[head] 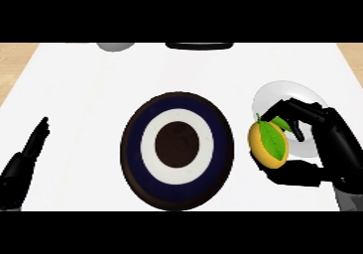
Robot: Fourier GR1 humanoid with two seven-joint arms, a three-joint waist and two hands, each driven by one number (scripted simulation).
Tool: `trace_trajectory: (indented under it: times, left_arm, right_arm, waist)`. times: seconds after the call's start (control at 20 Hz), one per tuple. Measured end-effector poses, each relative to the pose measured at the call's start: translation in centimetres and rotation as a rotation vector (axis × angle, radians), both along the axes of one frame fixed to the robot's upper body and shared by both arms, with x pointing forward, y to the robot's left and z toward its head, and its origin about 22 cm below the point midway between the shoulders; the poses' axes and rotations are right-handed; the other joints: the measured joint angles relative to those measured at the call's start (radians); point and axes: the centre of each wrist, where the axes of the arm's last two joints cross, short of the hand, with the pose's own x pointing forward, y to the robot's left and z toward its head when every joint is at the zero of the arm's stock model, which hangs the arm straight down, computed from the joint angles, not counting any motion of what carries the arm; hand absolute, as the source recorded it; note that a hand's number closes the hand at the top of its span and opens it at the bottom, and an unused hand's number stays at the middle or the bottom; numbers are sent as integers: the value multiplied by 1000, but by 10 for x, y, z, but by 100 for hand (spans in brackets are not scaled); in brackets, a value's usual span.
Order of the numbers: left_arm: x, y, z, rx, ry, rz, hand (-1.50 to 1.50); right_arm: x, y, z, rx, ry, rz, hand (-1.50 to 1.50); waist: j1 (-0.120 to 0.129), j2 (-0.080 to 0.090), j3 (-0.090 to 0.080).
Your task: Pick the lemon from the plate and place it in the plate
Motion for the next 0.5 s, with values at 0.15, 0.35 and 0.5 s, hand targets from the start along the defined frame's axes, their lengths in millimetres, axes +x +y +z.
trace_trajectory:
  times: [0.15,0.35,0.5]
  left_arm:
    - [3,-7,-1,-6,-6,-5,0]
    - [3,-7,-4,1,-11,-12,0]
    - [7,-7,-4,-5,-11,-11,0]
  right_arm:
    - [10,31,3,-16,48,23,150]
    - [23,74,-7,-66,117,52,150]
    - [33,102,-21,-94,159,73,150]
  waist:
    - [4,1,0]
    - [8,2,0]
    - [6,3,0]
